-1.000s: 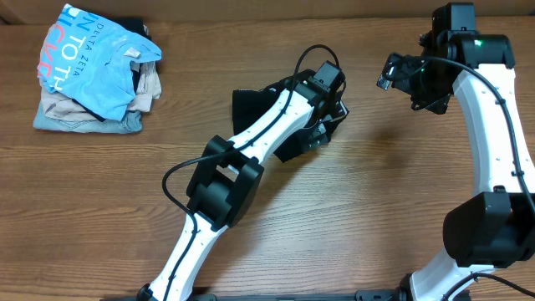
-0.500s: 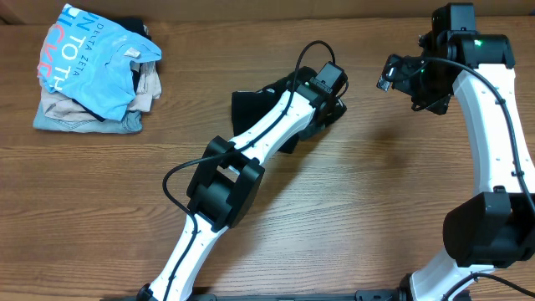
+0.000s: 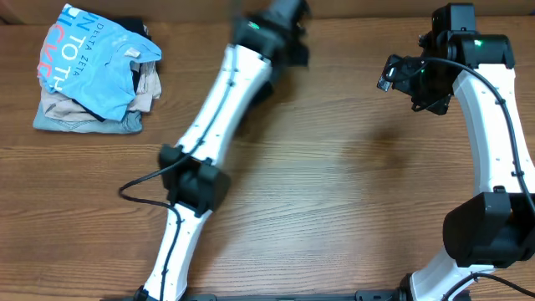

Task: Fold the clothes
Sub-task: 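Lift the black bundle with the left gripper and carry it leftward, then lower the bundle onto the left clothes stack and open the left gripper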

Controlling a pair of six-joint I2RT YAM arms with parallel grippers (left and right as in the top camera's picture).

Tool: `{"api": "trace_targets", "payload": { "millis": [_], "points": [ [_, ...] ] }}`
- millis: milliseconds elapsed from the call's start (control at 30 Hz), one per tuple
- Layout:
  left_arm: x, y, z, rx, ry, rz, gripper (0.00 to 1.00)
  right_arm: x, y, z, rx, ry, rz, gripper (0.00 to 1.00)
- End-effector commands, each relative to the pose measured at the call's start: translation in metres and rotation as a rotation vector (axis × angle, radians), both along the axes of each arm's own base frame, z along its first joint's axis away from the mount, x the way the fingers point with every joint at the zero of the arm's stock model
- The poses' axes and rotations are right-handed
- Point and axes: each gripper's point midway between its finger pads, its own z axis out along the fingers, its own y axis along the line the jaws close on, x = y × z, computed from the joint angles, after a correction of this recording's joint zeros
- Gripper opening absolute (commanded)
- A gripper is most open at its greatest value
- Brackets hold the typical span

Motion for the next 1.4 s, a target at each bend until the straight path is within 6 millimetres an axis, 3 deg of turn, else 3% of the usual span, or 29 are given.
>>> {"api": "trace_targets", "payload": {
  "millis": [0, 133, 433, 700, 867, 1000, 1100, 1367],
  "points": [
    [0.007, 0.059, 0.090, -0.051, -0.202, 0.131, 0.04, 0.003, -0.002, 0.011, -0.008, -0.036, 0.001, 0.99],
    [0.013, 0.136, 0.131, -0.037, -0.294, 0.228, 0.04, 0.003, -0.001, 0.011, -0.008, -0.037, 0.001, 0.99],
    [0.015, 0.276, 0.147, 0.056, -0.347, 0.421, 0.04, 0.003, -0.001, 0.011, -0.006, -0.037, 0.000, 0.99],
    [0.024, 0.359, 0.137, -0.052, -0.377, 0.401, 0.04, -0.001, -0.001, 0.010, -0.004, -0.020, 0.002, 0.99],
    [0.033, 0.406, 0.112, -0.059, -0.384, 0.472, 0.04, -0.004, 0.000, 0.009, -0.003, -0.006, 0.002, 0.99],
    [0.040, 0.423, 0.080, -0.051, -0.354, 0.502, 0.04, -0.004, 0.000, 0.009, -0.002, -0.006, 0.001, 0.99],
    [0.041, 0.423, 0.058, -0.058, -0.308, 0.506, 0.04, -0.004, 0.000, 0.009, -0.001, -0.005, -0.001, 0.99],
    [0.044, 0.386, 0.031, -0.130, -0.224, 0.487, 0.04, -0.003, 0.000, 0.009, -0.002, -0.008, -0.002, 0.99]
  ]
}}
